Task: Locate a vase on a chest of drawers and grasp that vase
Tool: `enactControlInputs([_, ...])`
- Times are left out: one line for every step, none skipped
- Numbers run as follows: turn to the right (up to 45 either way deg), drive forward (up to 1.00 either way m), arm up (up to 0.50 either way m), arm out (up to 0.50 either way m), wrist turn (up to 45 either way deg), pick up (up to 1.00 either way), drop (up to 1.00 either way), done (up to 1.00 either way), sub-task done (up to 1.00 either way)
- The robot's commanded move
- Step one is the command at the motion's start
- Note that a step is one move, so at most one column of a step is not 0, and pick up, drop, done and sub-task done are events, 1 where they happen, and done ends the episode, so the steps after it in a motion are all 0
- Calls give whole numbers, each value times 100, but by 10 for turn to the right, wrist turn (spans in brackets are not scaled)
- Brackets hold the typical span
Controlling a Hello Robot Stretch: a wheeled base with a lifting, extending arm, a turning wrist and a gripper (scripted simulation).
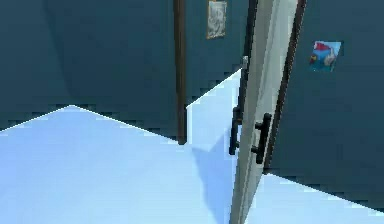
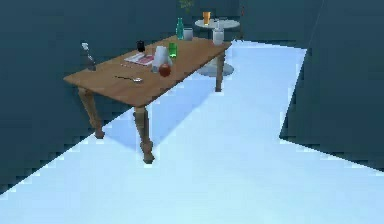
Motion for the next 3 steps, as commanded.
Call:
enactControlInputs([-90,0,0,0,0,0,0,0,0])
enactControlInputs([0,95,0,0,0,0,0,0,0])
enactControlInputs([-420,0,0,0,0,0,0,0,0])
